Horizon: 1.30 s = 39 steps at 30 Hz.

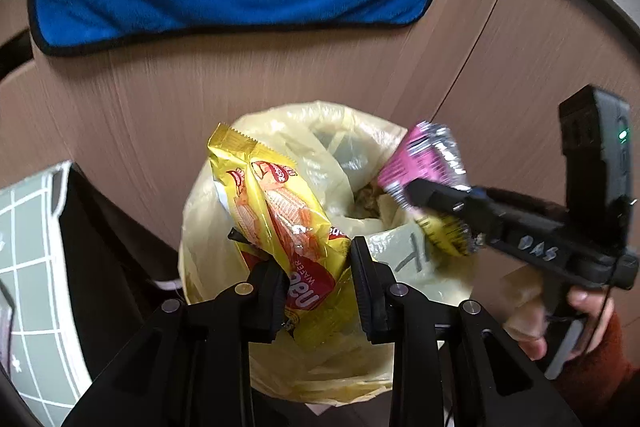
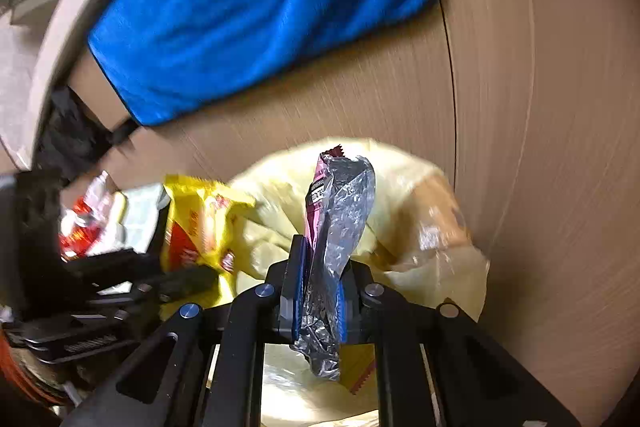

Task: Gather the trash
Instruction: 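Carry both wrappers over the yellow-lined bin with both tools, then open both tools to drop the wrappers into the bin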

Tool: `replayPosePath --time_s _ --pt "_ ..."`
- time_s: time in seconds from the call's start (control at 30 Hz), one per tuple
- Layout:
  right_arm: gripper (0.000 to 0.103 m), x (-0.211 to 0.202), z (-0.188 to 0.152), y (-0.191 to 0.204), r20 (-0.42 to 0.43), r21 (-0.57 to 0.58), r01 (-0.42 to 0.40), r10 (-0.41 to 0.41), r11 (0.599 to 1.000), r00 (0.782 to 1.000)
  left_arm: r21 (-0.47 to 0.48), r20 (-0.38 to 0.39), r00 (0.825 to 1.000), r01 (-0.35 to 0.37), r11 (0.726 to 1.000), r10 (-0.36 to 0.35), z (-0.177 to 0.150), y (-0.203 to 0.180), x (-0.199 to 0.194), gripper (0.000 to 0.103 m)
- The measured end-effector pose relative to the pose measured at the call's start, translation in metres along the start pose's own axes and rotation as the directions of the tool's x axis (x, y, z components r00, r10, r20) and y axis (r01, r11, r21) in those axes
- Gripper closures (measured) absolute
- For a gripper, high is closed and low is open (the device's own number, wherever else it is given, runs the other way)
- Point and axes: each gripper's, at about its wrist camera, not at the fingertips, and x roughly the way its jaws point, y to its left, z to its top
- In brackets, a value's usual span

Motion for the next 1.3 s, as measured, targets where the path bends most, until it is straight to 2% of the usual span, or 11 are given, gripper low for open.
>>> replayPosePath --time_s 0.23,0.3,0.37,0.43,0.5,0.67,0.9,0.97,1.03,1.2,1.3 --pt "0.09 0.025 -0.008 -0.004 -0.071 -0.007 0.034 -0.034 0.999 0.997 -0.046 -0.037 0.999 0.028 0.999 -0.03 0.004 0.007 0.011 0.069" --pt "0.089 0.026 -0.008 -0.003 -0.072 -0.004 0.033 -0.033 0.999 0.997 -0.059 -0.035 0.998 0.055 0.997 -0.057 0.008 0.007 0.015 0.063" --pt "0.082 0.023 -0.008 -0.003 -0.053 0.002 0.034 -0.034 0.999 0.998 -0.074 -0.018 0.996 0.085 0.994 -0.087 0.01 0.009 0.013 0.056" --pt "0.067 0.019 -0.005 0.001 -0.025 0.002 0.033 -0.033 0.999 0.999 -0.084 0.0 0.994 0.111 0.99 -0.111 0.013 0.01 0.01 0.049" --pt "0.066 0.01 -0.003 0.001 0.006 -0.004 0.038 -0.038 0.999 0.999 -0.093 0.015 0.991 0.132 0.987 -0.131 0.016 0.011 0.007 0.045" --pt "0.066 -0.011 0.004 0.002 0.081 -0.026 0.097 -0.094 0.995 0.992 -0.116 0.041 0.988 0.156 0.981 -0.152 0.02 0.013 -0.004 0.044" --pt "0.066 -0.041 0.01 -0.003 0.159 -0.009 0.113 -0.11 0.994 0.981 -0.105 0.127 0.985 0.132 0.986 -0.119 0.026 0.014 -0.032 0.044" --pt "0.064 -0.046 0.011 -0.004 0.173 -0.001 0.116 -0.114 0.993 0.978 -0.113 0.105 0.984 0.152 0.982 -0.14 0.028 0.013 -0.025 0.044" --pt "0.057 -0.051 0.012 -0.006 0.185 0.006 0.115 -0.114 0.993 0.976 -0.113 0.067 0.985 0.163 0.98 -0.156 0.028 0.011 -0.014 0.044" --pt "0.057 -0.056 0.012 -0.01 0.191 0.025 0.113 -0.116 0.993 0.975 -0.154 -0.054 0.984 0.16 0.975 -0.17 0.024 0.009 0.03 0.044" --pt "0.057 -0.06 0.011 -0.01 0.194 0.025 0.121 -0.124 0.992 0.973 -0.163 -0.061 0.986 0.145 0.976 -0.157 0.027 0.009 0.039 0.045"
